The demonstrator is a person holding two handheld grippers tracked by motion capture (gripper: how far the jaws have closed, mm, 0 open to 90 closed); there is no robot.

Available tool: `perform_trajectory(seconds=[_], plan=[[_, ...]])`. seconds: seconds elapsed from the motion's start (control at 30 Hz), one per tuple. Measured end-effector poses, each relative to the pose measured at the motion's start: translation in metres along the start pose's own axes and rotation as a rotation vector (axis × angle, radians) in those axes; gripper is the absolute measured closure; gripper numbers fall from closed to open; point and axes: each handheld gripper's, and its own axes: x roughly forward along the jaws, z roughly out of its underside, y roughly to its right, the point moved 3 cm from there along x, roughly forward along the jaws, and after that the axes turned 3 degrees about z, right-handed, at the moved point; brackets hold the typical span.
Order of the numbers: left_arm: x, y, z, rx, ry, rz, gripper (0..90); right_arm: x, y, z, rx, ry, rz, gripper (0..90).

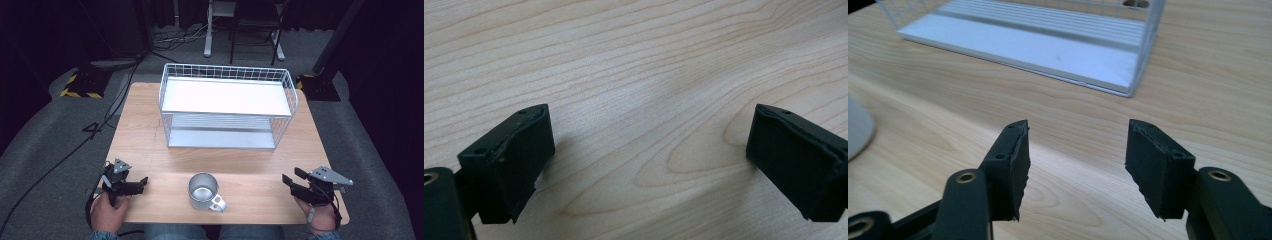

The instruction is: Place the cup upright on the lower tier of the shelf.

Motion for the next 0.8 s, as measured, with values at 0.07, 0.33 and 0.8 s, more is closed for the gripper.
perform_trajectory(seconds=[0.07, 0.33, 0.8], plan=[[0.0, 0.0, 0.0, 0.0, 0.0, -0.001, 5.6, -0.003, -0.006, -0.004, -0.013, 0.003, -0.016, 42.8], [0.0, 0.0, 0.0, 0.001, 0.0, 0.0, 5.6, -0.006, -0.042, -0.014, -0.055, -0.002, -0.112, 43.1], [0.0, 0.0, 0.0, 0.001, 0.0, -0.001, 5.6, 0.0, -0.105, -0.018, -0.135, -0.022, -0.26, 42.3]])
